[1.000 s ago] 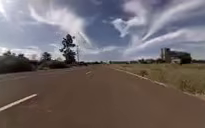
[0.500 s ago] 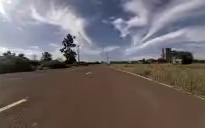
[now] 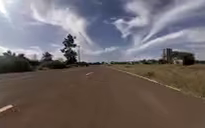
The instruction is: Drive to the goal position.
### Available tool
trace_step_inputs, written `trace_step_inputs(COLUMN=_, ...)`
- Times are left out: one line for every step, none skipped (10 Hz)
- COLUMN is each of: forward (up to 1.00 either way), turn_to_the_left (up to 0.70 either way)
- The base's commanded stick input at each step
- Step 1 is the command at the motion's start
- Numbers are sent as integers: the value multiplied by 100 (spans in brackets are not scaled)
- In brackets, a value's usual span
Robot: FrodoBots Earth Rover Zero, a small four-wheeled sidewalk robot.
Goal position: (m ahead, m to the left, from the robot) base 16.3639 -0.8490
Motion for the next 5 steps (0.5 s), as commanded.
trace_step_inputs(forward=70, turn_to_the_left=0)
trace_step_inputs(forward=70, turn_to_the_left=0)
trace_step_inputs(forward=70, turn_to_the_left=0)
trace_step_inputs(forward=70, turn_to_the_left=0)
trace_step_inputs(forward=70, turn_to_the_left=0)
